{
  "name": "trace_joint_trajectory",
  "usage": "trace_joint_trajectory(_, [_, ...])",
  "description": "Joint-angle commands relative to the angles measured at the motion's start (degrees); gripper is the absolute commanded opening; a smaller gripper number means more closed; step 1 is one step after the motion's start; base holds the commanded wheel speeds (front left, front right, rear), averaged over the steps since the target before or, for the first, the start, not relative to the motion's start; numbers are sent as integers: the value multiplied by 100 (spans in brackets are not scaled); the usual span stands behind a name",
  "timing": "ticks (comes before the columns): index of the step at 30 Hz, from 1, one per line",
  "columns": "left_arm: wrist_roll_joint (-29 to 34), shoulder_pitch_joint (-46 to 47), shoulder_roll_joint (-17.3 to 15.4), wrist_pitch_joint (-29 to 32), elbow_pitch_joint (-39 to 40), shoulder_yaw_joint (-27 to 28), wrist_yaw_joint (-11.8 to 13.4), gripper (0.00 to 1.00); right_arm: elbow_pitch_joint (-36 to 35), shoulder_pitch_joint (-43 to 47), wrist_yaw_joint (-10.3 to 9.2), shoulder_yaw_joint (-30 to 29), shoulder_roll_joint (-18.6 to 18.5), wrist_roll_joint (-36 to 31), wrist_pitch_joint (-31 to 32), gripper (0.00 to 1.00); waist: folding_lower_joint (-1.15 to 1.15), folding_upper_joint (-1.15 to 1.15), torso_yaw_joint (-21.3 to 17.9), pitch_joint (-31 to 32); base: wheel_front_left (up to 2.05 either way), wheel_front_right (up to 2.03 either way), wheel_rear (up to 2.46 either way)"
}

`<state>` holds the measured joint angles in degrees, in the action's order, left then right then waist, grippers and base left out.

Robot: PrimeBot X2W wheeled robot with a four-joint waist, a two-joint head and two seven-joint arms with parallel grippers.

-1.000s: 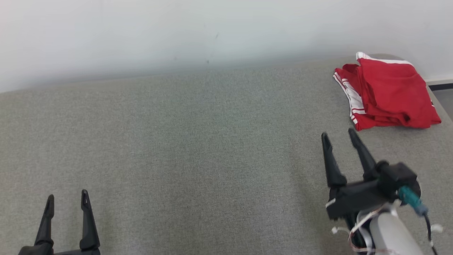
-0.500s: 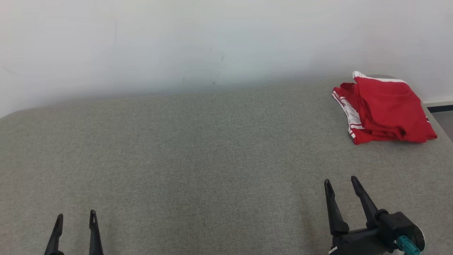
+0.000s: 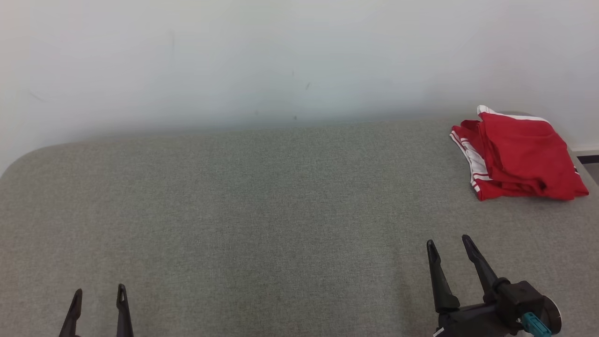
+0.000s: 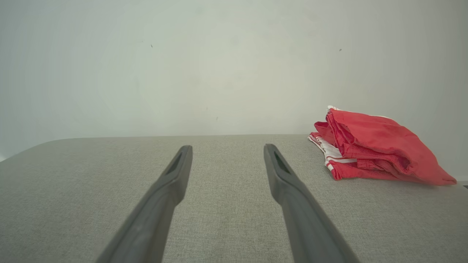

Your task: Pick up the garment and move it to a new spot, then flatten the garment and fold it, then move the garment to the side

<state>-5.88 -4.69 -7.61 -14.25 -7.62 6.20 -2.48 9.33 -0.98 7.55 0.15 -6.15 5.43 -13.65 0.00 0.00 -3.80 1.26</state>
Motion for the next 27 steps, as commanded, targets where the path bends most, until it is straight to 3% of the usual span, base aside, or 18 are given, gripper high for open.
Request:
trace_joint_trajectory(1, [-34,-72,-21,5,47,2,9,100,-24,52,-17,-34,49,7,-13,100,0,0,15,4,0,0,0])
trace_joint_trajectory(21, [-128,-134,-62,105,240,-74,104,100,24,25,-17,-18,57,28,11,100,0,0,29,-70,0,0,0])
trace_joint_trajectory(22, [-114,-136,-60,98,247,-79,128,0,28,19,-17,-17,58,30,9,0,0,0,31,-73,0,0,0])
trace_joint_trajectory(27, [-164,-97,46,141,-23,-83,93,0,263,105,0,-31,69,68,76,0,0,0,33,-74,0,0,0])
